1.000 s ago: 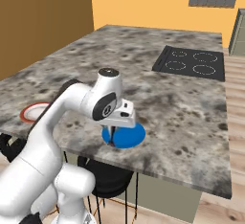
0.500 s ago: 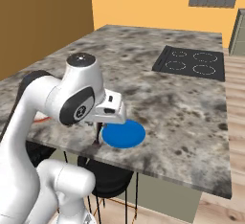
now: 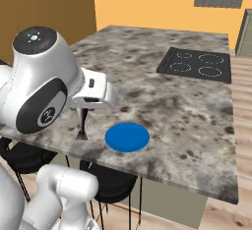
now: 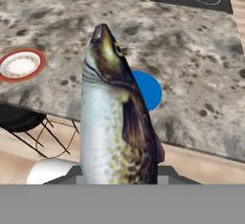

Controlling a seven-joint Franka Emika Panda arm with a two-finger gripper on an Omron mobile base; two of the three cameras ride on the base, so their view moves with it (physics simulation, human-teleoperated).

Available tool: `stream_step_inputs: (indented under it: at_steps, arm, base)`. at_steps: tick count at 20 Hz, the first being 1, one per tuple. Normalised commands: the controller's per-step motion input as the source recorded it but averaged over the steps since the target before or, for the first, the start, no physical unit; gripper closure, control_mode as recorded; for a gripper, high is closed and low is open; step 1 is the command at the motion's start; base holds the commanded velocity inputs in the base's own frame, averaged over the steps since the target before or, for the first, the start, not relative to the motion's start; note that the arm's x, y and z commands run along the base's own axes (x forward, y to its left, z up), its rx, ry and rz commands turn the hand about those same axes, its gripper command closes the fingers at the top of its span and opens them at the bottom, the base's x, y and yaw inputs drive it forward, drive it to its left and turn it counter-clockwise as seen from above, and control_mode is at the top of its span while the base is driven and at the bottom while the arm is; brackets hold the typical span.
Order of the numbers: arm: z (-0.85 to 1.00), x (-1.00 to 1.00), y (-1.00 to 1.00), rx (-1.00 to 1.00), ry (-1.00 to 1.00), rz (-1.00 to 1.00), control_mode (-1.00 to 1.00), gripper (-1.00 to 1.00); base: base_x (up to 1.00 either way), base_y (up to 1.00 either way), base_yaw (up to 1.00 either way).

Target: Transport the fish and lime to the fridge. Place the fish on the rack containing meat and place the lime on the rack containing the vegetable, ensuring meats and vegetables are on different racks.

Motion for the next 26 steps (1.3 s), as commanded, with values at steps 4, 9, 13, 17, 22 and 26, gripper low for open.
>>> stream_step_inputs:
  at_steps: [4,9,13,17,22,26]
  arm:
    - [0.66,-0.42,0.18,0.00,-0.15,0.01,-1.00,1.00]
    - [0.08,-0.13,0.02,0.00,-0.03,0.00,1.00,1.00]
    - [0.00,0.00,0.00,0.00,0.00,0.00,1.00,1.00]
    - [0.00,0.00,0.00,0.00,0.00,0.00,1.00,1.00]
    - [0.00,0.00,0.00,0.00,0.00,0.00,1.00,1.00]
    - [0.00,0.00,0.00,0.00,0.00,0.00,1.00,1.00]
  base:
    - [0.00,0.00,0.00]
    - [-0.61,-0.11,-0.03]
    - [-0.97,-0.85,-0.22]
    - [-0.86,-1.00,-0.28]
    - [-0.21,-1.00,-0.35]
    - [0.04,-1.00,-0.33]
